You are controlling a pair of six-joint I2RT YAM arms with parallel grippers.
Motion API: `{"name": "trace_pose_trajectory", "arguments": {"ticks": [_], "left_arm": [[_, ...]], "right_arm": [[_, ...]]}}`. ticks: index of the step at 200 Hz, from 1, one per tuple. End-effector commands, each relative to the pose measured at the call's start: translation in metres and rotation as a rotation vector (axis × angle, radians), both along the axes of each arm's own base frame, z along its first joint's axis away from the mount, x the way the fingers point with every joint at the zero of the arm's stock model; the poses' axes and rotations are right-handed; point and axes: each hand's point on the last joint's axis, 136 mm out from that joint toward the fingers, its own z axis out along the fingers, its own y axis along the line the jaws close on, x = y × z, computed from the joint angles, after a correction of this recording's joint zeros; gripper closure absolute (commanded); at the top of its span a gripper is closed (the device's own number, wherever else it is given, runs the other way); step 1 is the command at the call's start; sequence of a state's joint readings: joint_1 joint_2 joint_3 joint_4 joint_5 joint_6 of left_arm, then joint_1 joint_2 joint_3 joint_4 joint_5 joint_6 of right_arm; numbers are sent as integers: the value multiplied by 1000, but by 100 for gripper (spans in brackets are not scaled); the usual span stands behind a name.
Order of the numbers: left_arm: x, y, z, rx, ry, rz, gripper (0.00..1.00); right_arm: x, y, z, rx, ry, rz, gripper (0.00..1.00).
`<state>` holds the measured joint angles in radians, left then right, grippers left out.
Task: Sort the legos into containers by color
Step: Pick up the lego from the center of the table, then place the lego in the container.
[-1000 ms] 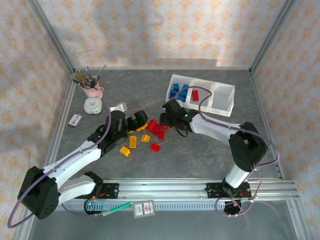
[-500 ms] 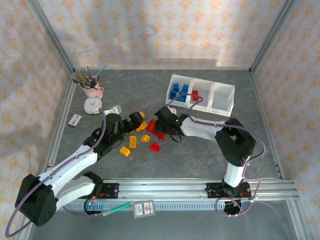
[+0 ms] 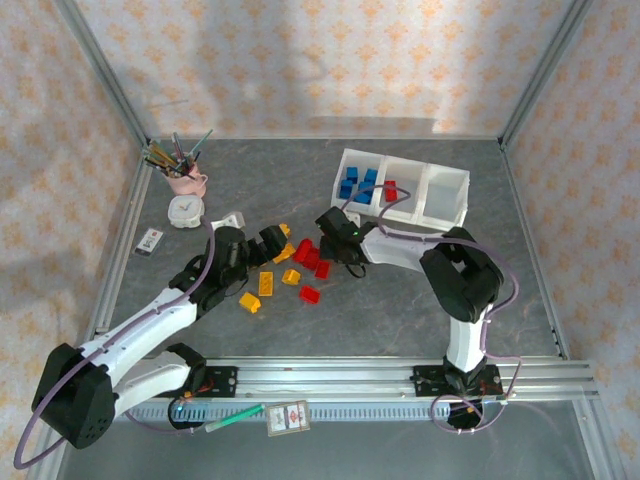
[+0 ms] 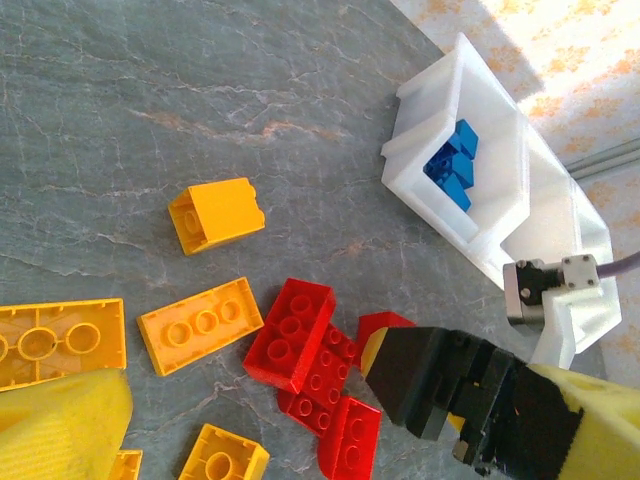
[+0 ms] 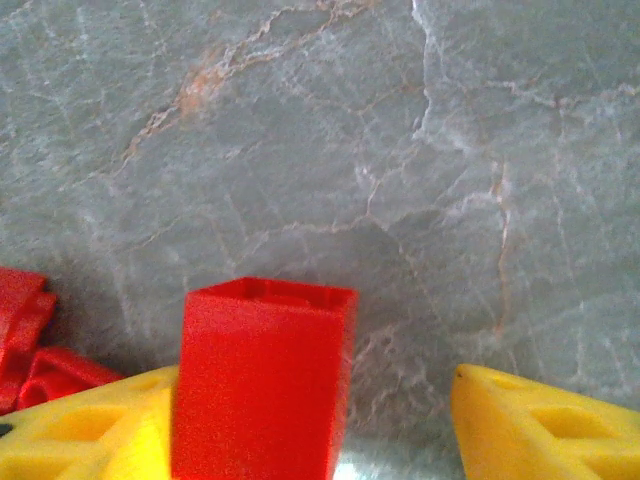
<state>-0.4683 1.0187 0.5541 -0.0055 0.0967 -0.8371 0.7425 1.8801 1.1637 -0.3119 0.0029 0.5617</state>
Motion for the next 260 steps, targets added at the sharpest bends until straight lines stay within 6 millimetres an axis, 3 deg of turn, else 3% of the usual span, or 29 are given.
{"name": "trace_pose_trajectory", "arguments": {"ticks": [1, 67, 118, 145, 181, 223, 260], "left_arm": [[3, 0, 5, 6, -6, -5, 1], [6, 0, 6, 11, -7, -7, 1], [10, -7, 16, 17, -14, -47, 1], [12, -16, 22, -5, -24, -80, 1], [16, -28, 29, -12, -44, -115, 1], [20, -57, 35, -36, -66, -176, 1], [27, -82, 39, -49, -71, -220, 1]], "right_arm": [[16, -2, 6, -21, -40, 0, 37], [24, -2, 2, -27, -30, 36, 63], [25, -16, 33, -28, -79, 18, 72], [31, -41, 56, -34, -117, -35, 72], [48, -95, 81, -49, -162, -154, 72], [84, -155, 93, -85, -202, -277, 71], [123, -184, 92, -113, -221, -331, 71]]}}
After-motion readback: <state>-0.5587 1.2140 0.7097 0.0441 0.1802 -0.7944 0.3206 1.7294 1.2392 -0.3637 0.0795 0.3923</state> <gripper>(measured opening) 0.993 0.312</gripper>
